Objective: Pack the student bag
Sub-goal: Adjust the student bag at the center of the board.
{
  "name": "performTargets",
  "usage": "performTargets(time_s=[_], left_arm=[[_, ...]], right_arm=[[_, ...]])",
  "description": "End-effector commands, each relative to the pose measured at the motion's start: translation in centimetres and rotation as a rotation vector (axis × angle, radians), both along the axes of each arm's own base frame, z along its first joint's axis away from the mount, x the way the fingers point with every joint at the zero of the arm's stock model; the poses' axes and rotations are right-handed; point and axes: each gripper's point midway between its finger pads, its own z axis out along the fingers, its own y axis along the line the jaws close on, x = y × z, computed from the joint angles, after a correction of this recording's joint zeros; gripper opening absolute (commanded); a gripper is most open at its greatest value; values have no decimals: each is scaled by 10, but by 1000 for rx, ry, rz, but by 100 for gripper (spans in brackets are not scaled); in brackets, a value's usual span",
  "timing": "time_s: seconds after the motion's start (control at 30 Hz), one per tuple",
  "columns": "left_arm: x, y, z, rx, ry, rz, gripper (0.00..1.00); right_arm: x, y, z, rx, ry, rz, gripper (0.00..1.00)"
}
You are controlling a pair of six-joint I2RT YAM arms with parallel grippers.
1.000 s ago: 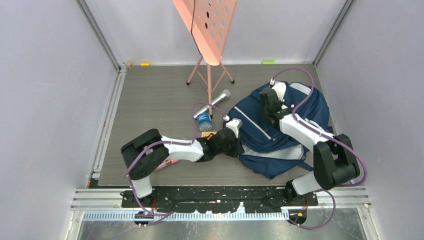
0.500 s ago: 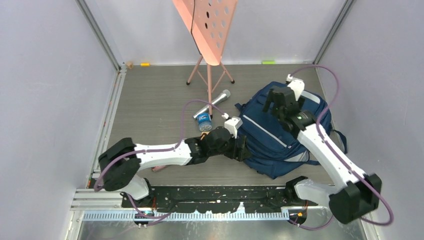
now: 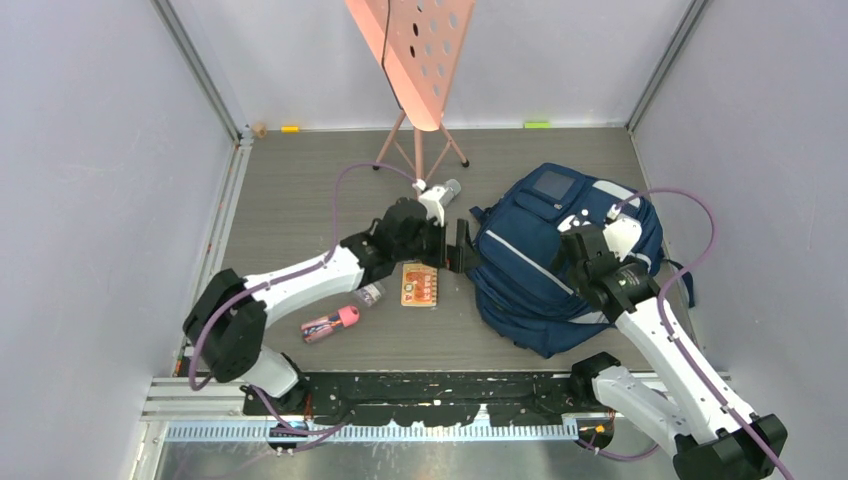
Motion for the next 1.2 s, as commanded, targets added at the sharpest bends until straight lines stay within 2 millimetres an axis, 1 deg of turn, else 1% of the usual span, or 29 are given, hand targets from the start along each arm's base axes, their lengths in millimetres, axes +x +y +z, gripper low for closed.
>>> performTargets(time_s=[0.0, 0.07, 0.13, 0.17, 0.2, 0.23, 0.27, 0.3, 0.33, 0.37, 0.4, 0.43, 0.47, 0.5, 0.53, 0.57, 0.6, 0.63, 0.67, 0.7, 0.73, 0.77, 0.8, 0.83, 0.9, 0.97, 1.03, 1.13, 1.17], left_arm=[[36, -16, 19, -94, -29, -66, 100], [49, -24, 18, -112, -35, -78, 100], [58, -33, 8, -97, -36, -87, 100], [62, -36, -4, -77, -23, -89, 99], [67, -39, -13, -59, -15, -87, 99], [72, -40, -22, -35, -14, -78, 98], [78, -39, -33, 5, -15, -58, 97], [83, -37, -45, 56, -23, -40, 96], [87, -36, -54, 96, -32, -29, 96], [86, -37, -62, 112, -25, -38, 96], [85, -40, -66, 102, -17, -52, 96], [81, -45, -67, 71, -6, -67, 96], [77, -49, -67, 29, 5, -81, 96], [71, -54, -67, -11, 24, -96, 96], [65, -58, -65, -45, 36, -109, 95], [58, -61, -64, -70, 46, -120, 92], [50, -65, -62, -88, 51, -134, 84], [41, -69, -61, -92, 48, -151, 76], [28, -75, -61, -86, 45, -170, 72], [21, -77, -60, -82, 42, -174, 69], [7, -82, -60, -82, 42, -192, 66], [-2, -82, -61, -81, 44, -193, 64], [-10, -83, -61, -82, 40, -188, 63], [-18, -84, -56, -90, 31, -178, 61], [-34, -87, -49, -101, 9, -172, 59], [-53, -94, -41, -110, -9, -188, 59], [-69, -106, -30, -146, -22, -212, 59], [-84, -125, -19, -197, -29, -258, 59], [-86, -130, -16, -204, -32, -270, 59]], right_arm=[[-14, 2, -18, 84, 13, -68, 98], [-16, 4, -24, 103, 15, -73, 97], [-16, 7, -30, 122, 16, -71, 96], [-14, 9, -31, 132, 5, -70, 96], [-16, 8, -36, 131, 12, -74, 95], [-12, 10, -36, 139, -2, -73, 95], [-13, 9, -41, 137, 1, -73, 94], [-8, 11, -41, 144, -17, -69, 90], [-9, 11, -45, 137, -11, -63, 88], [-5, 12, -47, 139, -19, -59, 82], [-4, 13, -48, 137, -20, -54, 78], [-1, 15, -48, 140, -25, -50, 71], [0, 15, -49, 135, -22, -43, 69], [4, 17, -49, 137, -28, -37, 64], [6, 17, -50, 131, -27, -29, 61], [10, 18, -49, 127, -34, -24, 57], [12, 18, -49, 115, -33, -15, 55], [17, 19, -49, 109, -40, -11, 49], [20, 18, -49, 91, -39, 2, 47], [26, 20, -49, 86, -47, 9, 41], [29, 20, -49, 69, -45, 21, 39], [34, 21, -48, 64, -50, 29, 34], [37, 21, -47, 46, -48, 44, 31], [42, 22, -45, 30, -53, 60, 28], [51, 22, -41, 3, -66, 72, 25], [59, 23, -37, -21, -80, 89, 23], [68, 26, -33, -32, -93, 108, 23], [76, 25, -28, -57, -87, 108, 25], [80, 25, -20, -63, -99, 107, 26]])
